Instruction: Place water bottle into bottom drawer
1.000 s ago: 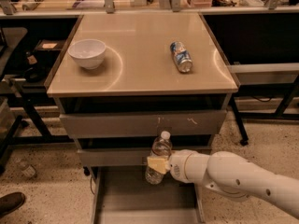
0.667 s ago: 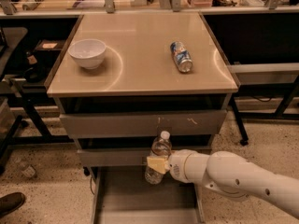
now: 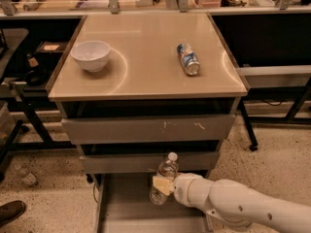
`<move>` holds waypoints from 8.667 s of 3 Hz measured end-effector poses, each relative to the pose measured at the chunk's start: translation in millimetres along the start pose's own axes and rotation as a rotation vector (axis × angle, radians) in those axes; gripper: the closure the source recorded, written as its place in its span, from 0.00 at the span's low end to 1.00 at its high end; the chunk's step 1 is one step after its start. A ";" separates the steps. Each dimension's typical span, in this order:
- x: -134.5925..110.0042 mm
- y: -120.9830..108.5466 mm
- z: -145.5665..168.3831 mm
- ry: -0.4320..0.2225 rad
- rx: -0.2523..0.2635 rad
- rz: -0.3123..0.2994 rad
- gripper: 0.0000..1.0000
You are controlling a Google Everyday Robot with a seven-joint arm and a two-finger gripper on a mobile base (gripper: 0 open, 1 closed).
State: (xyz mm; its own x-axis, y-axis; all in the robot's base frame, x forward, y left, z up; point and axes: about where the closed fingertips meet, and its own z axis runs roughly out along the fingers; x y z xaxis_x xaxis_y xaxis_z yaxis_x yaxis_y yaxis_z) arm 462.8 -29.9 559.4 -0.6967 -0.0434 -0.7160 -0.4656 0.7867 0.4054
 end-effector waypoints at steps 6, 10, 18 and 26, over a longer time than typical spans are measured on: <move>111.6 -54.3 71.4 -0.013 0.139 0.203 1.00; 155.5 -81.4 115.9 -0.058 0.255 0.304 1.00; 219.0 -147.1 210.5 -0.238 0.510 0.393 1.00; 237.7 -168.0 233.8 -0.283 0.692 0.225 1.00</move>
Offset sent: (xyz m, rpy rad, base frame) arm 0.0024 -0.0323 -0.0917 0.0287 0.0675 -0.1646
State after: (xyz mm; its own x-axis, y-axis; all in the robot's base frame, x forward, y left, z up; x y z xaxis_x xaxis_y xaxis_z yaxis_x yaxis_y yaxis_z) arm 503.0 -28.4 188.3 -0.5251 0.2484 -0.8140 0.1816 0.9671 0.1779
